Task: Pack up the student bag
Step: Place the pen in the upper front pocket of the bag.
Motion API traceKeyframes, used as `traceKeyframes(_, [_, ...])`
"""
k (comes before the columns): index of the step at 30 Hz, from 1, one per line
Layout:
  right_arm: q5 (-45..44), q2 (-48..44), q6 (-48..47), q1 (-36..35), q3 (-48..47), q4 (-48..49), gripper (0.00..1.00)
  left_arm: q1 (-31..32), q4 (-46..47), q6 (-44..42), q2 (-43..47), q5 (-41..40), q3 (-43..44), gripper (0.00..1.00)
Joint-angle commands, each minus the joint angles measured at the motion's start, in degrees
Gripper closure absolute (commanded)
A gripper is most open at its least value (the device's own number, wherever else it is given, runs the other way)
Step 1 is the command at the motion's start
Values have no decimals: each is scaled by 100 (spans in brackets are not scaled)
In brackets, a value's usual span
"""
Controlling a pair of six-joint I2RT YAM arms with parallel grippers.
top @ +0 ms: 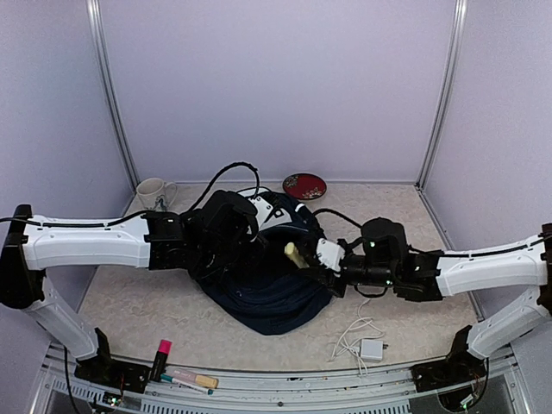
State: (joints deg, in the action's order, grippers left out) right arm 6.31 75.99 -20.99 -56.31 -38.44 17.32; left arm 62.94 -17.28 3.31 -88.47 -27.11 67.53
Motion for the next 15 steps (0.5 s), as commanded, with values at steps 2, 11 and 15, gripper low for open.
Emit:
traceKeyframes(2, [-1700, 1116, -3403, -324, -504, 1113, 100, 55, 516, -48, 253, -269, 9, 100])
traceKeyframes(11, [-2661, 2517, -4532, -223, -1318, 1425, 100, 121, 560, -85, 577, -223, -140, 100])
traceKeyframes(15, [-3255, 3020, -4985, -235, -1427, 1619, 83, 117, 578, -94, 589, -218, -181, 100])
